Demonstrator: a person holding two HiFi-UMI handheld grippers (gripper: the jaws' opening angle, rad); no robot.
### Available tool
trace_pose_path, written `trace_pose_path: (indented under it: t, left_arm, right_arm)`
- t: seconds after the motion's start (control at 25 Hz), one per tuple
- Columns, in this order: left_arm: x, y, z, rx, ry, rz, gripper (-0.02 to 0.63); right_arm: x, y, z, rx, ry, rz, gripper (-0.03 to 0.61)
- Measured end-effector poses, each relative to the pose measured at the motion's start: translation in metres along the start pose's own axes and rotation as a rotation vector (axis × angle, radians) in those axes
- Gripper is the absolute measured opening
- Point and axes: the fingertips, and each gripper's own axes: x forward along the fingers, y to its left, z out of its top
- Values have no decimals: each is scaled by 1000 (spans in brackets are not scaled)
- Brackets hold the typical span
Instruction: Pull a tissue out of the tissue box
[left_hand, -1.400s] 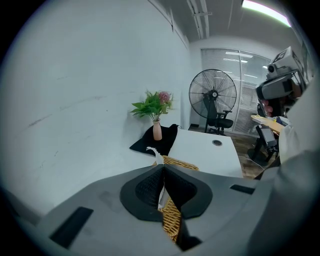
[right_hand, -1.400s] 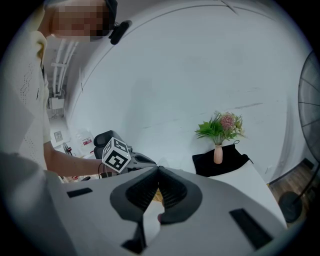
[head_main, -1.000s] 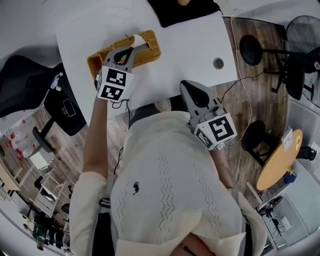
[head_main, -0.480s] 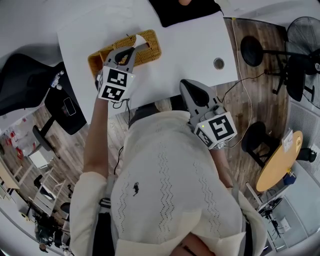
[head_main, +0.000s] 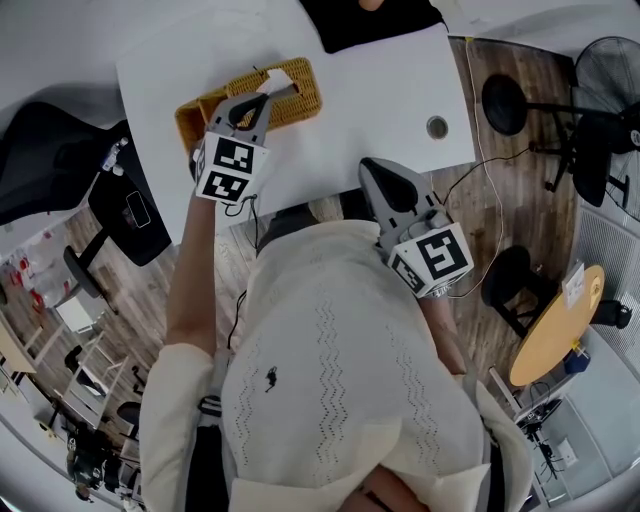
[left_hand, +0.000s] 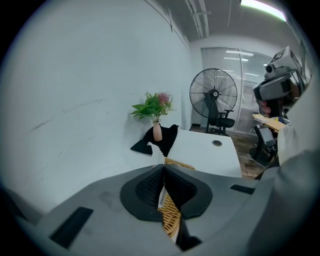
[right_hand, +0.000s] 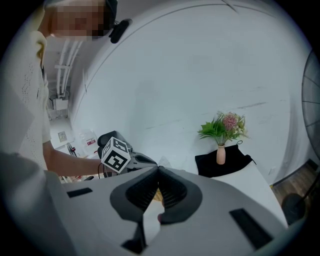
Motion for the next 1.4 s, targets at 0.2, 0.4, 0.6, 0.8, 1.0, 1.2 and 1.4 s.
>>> trace_pose_path:
  t: [0.2, 0.4, 0.6, 0.8, 1.0, 1.2, 1.4]
  left_arm:
    - [-3, -2, -4, -6, 11, 5, 12]
    - [-5, -5, -1, -4, 10, 12, 12]
    - [-13, -7, 4, -2, 3, 30, 12]
    - [-19, -8, 6, -8, -5, 48, 12]
    - [-27, -10, 11, -24, -21, 68, 12]
    - [-38, -9, 21, -19, -46, 90, 12]
    - [-49, -10, 30, -23, -66, 113, 12]
  right_arm:
    - [-1, 0, 0, 0, 0, 9, 2]
    - [-3, -2, -1, 0, -1, 22, 2]
    - [-4, -1, 2, -5, -5, 45, 2]
    - [-3, -1, 2, -11, -3, 67, 2]
    - [-3, 0, 0, -19, 3, 90, 2]
    - [0, 1, -1, -26, 11, 116, 2]
    - [2, 3, 1, -39, 17, 144, 2]
